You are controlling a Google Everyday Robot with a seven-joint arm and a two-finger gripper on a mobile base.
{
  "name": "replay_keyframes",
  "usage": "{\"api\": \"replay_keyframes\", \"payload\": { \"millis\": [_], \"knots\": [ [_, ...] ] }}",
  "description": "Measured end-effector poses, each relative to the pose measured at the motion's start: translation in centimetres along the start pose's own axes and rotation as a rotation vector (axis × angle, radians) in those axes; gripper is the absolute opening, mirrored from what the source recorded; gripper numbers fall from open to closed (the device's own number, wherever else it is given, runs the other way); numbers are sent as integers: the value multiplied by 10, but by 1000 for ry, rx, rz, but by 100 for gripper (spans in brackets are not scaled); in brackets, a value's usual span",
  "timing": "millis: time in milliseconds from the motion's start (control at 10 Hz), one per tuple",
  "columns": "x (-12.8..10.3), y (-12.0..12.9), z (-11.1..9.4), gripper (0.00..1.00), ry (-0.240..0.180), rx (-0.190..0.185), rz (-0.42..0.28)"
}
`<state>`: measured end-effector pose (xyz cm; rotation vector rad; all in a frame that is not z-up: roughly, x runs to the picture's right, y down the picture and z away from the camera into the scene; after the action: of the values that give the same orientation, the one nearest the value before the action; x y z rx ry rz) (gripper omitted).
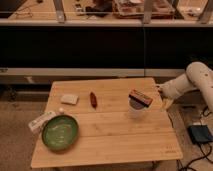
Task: Drag the ceramic bowl in a circle
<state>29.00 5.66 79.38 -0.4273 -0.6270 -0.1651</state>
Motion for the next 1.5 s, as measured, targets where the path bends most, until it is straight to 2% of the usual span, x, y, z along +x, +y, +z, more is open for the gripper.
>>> {"api": "replay_keyframes", "payload": {
  "millis": [500, 600, 700, 800, 900, 1000, 1100, 1300, 1400, 1500],
  "knots": [
    [0, -1, 0, 80, 1, 1, -2],
    [-2, -5, -4, 80, 9, 13, -21],
    [-13, -21, -18, 80, 31, 48, -82],
    [-44, -49, -43, 80, 66, 102, -210],
    [-70, -63, -54, 80, 83, 127, -294],
    [-105, -74, -63, 80, 105, 149, -403],
    [-141, -77, -63, 80, 138, 161, -525],
    [-184, -72, -44, 80, 208, 161, -708],
    [-206, -61, -15, 80, 261, 150, -836],
    [-220, -51, 5, 80, 280, 139, -909]
  ]
}}
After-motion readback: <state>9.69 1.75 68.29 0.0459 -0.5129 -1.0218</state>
